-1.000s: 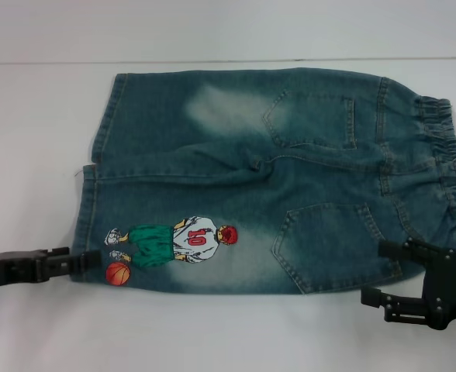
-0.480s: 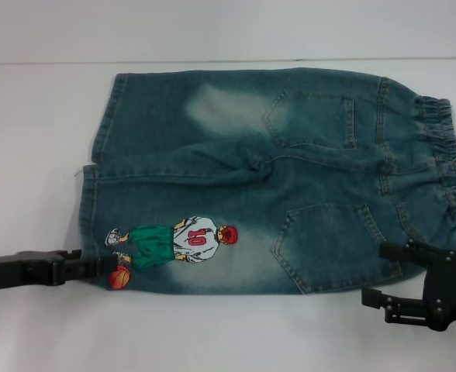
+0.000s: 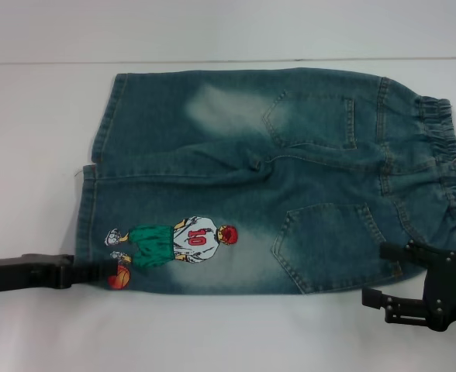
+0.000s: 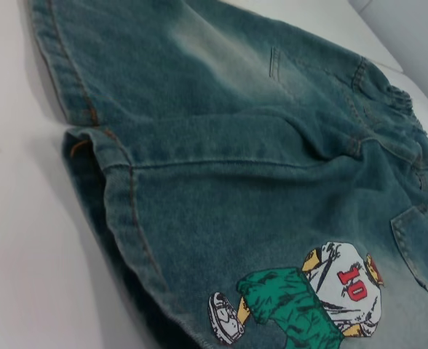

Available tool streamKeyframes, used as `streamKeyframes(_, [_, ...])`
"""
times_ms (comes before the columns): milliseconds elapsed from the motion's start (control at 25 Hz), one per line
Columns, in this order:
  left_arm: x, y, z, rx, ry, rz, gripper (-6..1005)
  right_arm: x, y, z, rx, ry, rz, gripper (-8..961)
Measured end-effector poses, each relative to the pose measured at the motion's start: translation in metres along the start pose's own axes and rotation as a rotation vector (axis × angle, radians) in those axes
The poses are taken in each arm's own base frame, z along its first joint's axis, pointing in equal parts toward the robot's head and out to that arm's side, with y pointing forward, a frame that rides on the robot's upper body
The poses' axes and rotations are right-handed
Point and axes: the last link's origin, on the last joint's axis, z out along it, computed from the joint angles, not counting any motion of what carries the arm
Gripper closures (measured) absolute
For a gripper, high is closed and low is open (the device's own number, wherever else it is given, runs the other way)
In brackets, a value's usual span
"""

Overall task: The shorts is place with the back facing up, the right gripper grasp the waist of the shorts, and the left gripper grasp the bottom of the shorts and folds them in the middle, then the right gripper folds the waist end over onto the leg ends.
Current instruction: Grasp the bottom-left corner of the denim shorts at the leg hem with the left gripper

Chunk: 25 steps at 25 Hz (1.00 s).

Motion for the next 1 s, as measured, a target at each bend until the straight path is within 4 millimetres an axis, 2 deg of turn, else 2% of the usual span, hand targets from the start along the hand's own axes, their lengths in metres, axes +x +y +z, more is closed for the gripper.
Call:
streamKeyframes(160, [0.001, 0.002, 0.0, -0.009, -0.006, 0.005, 361, 0.0, 0.0, 0.0, 0.0, 0.0, 0.001, 3])
streamKeyframes(400, [0.003, 0.004, -0.002, -0.03, -0.002, 0.009, 539, 0.0, 0.0, 0.0, 0.001, -0.002, 0.005, 4])
streamKeyframes(640, [0.005, 0.005, -0.003, -0.033, -0.002, 0.02, 806, 0.002, 0.0, -0.007, 0.041, -0.032, 0.051, 5])
streamKeyframes(800, [0.006, 0.007, -0.002, -0.038, -0.002, 0.023, 965, 0.004, -0.016, -0.04, 0.216, -0.133, 0.242, 6])
streamKeyframes(1000, [0.008, 0.008, -0.001, -0.042, -0.001, 0.028, 976, 0.003, -0.04, -0.093, 0.396, -0.249, 0.586, 7])
